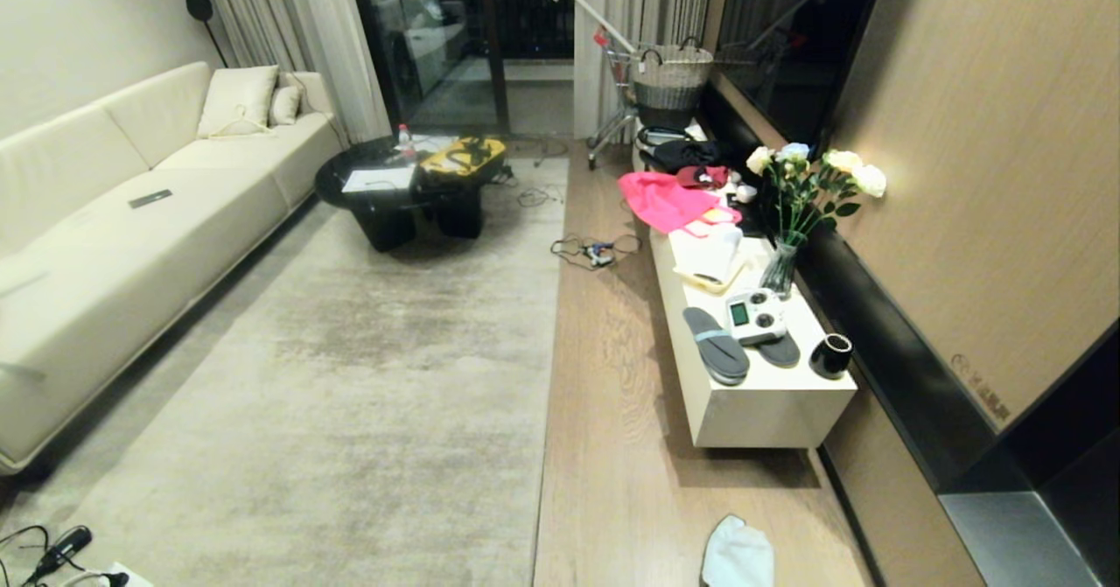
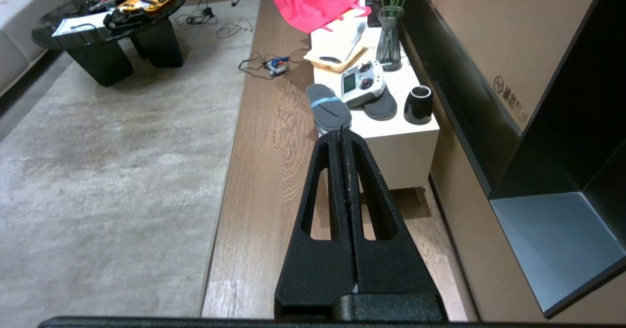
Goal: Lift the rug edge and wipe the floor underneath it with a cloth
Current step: Pick up the rag
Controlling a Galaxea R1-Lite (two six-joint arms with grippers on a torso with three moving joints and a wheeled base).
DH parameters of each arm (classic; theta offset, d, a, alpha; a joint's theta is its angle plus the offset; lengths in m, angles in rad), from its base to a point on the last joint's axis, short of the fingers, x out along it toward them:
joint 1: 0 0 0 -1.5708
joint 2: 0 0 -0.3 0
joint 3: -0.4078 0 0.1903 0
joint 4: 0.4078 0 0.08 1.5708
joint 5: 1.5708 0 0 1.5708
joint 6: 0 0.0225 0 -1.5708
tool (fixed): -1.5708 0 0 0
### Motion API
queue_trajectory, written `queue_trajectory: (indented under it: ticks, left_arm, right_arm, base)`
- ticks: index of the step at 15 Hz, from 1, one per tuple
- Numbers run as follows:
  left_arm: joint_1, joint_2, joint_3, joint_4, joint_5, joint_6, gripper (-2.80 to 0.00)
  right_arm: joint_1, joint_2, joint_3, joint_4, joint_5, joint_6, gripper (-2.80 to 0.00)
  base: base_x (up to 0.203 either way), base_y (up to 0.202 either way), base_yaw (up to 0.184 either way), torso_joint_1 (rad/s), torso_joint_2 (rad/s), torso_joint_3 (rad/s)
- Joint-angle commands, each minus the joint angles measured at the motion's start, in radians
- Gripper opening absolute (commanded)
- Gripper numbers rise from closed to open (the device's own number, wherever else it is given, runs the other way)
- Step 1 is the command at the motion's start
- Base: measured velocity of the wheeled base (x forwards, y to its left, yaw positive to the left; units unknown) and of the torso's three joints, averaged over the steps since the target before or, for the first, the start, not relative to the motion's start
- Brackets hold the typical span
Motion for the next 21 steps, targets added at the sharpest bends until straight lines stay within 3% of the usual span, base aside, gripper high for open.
queue_trajectory:
  ticks: [1, 21]
  left_arm:
    - [0.000, 0.000, 0.000, 0.000, 0.000, 0.000, -2.80]
    - [0.000, 0.000, 0.000, 0.000, 0.000, -0.001, -2.80]
  right_arm:
    - [0.000, 0.002, 0.000, 0.000, 0.000, 0.000, -2.80]
    - [0.000, 0.002, 0.000, 0.000, 0.000, 0.000, -2.80]
  base:
    - [0.000, 0.000, 0.000, -0.115, 0.29, 0.149]
    - [0.000, 0.000, 0.000, -0.135, 0.35, 0.207]
